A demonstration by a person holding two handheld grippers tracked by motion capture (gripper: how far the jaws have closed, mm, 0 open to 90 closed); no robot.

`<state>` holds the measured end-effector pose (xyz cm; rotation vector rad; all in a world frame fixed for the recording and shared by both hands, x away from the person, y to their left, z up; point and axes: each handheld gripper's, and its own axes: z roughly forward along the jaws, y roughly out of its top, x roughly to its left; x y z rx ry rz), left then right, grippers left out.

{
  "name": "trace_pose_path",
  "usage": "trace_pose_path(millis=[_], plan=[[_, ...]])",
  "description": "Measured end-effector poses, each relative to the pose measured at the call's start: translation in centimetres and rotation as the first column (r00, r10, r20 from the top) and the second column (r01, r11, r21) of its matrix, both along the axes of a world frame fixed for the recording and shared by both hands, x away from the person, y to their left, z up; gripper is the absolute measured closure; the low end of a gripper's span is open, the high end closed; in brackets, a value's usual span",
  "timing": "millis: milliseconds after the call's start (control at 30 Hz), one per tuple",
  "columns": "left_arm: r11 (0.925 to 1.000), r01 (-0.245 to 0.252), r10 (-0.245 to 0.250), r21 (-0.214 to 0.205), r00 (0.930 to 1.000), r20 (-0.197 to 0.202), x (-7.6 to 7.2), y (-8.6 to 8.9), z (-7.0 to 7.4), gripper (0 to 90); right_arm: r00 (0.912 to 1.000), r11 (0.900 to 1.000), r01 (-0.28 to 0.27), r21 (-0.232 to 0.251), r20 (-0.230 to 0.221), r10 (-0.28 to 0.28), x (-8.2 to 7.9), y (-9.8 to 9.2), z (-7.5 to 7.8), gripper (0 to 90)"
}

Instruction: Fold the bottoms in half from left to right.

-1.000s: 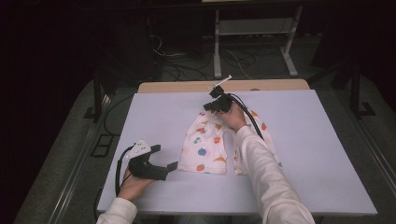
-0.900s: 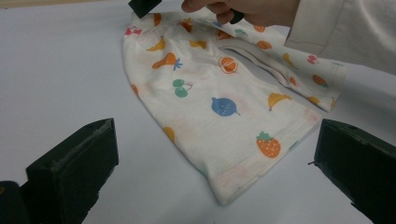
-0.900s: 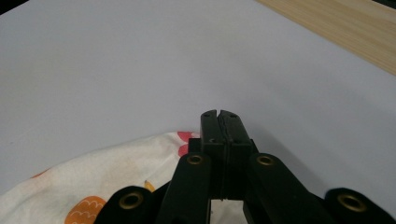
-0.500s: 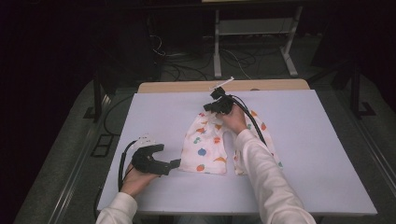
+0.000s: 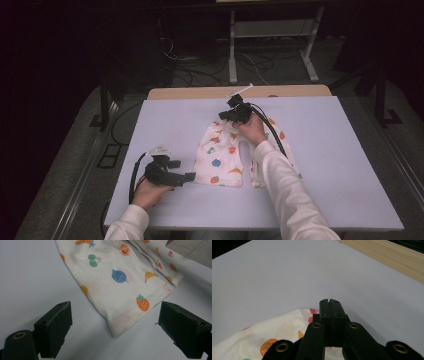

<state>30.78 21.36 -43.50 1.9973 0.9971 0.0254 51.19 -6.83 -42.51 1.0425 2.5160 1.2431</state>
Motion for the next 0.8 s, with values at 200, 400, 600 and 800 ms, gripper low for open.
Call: trace_pose_path(millis=[200, 400, 600, 800], plan=[[0.9999, 0.01, -0.01, -0.004, 0.9996, -0.026, -0.1, -0.1, -0.4, 13.1, 1.0, 1.0, 0.0, 0.006, 0.001, 0.0, -0.1, -0.1, 0.1, 88.8], [0.9996, 0.028, -0.028, 0.003, 0.9987, -0.042, -0.2, -0.3, -0.6, 17.4, 1.0, 1.0, -0.001, 0.009, 0.001, 0.001, -0.1, -0.2, 0.0, 88.7], [0.9994, 0.033, -0.033, -0.013, 0.9968, -0.072, -0.3, 0.0, -1.2, 29.4, 1.0, 0.9999, 0.0, 0.012, -0.003, 0.0, -0.1, -0.2, -0.3, 88.7], [0.9994, 0.031, -0.032, -0.016, 0.9932, -0.112, 0.1, 0.0, -1.6, 41.8, 1.0, 0.9999, -0.003, 0.012, 0.0, 0.003, -0.2, -0.1, -0.4, 88.7]])
